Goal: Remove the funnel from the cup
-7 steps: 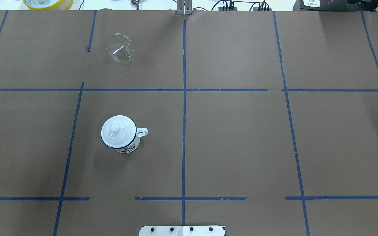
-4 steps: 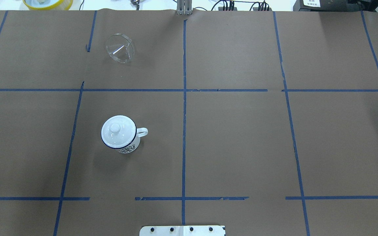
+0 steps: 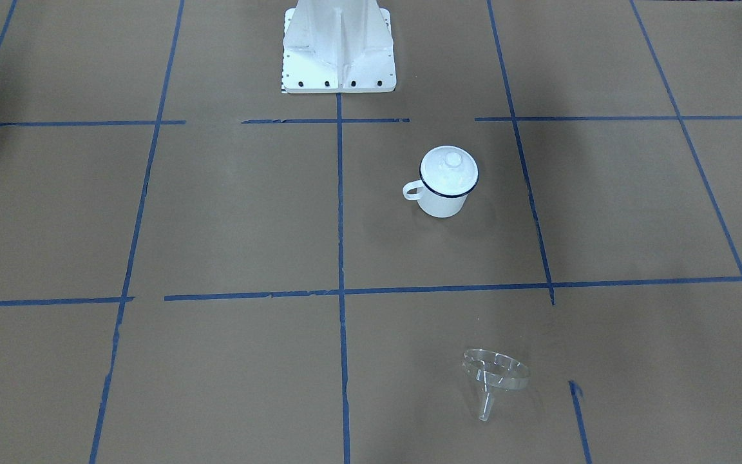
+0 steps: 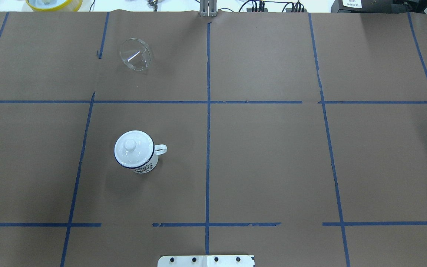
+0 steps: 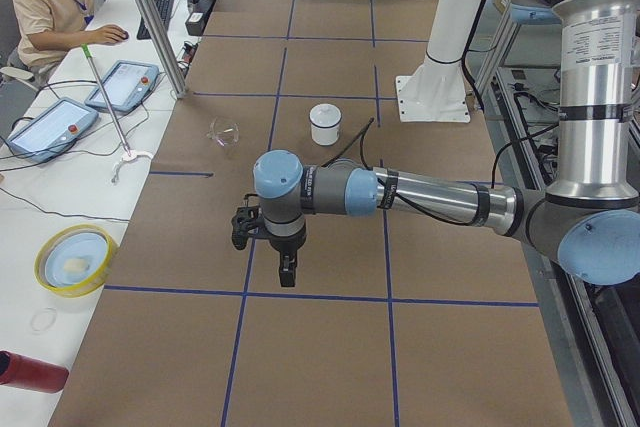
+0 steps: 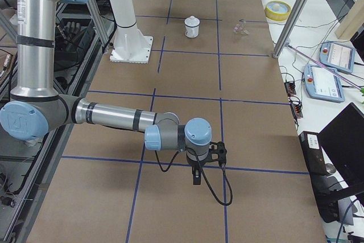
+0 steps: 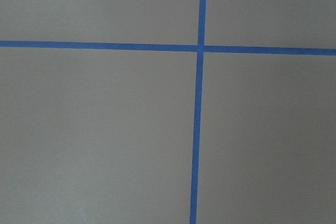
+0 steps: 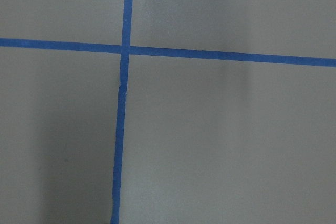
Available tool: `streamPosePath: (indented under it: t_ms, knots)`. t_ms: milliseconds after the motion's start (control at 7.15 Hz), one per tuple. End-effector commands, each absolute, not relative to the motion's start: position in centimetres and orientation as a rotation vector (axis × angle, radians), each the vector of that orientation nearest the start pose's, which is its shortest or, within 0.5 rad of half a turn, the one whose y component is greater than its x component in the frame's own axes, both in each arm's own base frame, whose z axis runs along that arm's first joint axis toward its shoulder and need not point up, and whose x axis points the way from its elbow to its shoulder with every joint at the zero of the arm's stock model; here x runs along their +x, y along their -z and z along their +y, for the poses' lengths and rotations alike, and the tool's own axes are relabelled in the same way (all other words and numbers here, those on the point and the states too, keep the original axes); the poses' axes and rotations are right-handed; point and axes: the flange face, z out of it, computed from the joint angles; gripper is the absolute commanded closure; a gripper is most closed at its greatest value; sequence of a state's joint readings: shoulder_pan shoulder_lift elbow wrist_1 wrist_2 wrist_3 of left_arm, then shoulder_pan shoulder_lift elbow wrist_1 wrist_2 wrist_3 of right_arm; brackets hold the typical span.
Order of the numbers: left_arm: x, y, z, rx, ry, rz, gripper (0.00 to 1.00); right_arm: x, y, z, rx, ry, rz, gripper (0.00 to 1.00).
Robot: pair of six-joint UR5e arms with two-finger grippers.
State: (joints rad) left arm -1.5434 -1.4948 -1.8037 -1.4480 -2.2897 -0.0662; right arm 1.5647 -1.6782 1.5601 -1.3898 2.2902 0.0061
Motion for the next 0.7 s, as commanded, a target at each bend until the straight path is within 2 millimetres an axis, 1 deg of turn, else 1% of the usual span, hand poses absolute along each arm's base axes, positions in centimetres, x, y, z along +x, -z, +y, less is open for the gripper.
streamPosePath:
  t_ms: [0,559]
  knots:
    - [-5.56,-59.52,-45.85,0.001,0.025,0.722,0.0,6.49,-69.98,-44.85,0.056,0.023,-0.72,0.0]
    - [-5.57,-59.51,-46.01,0.004,0.022,0.711,0.0,6.49,-69.98,-44.85,0.056,0.023,-0.72,0.0]
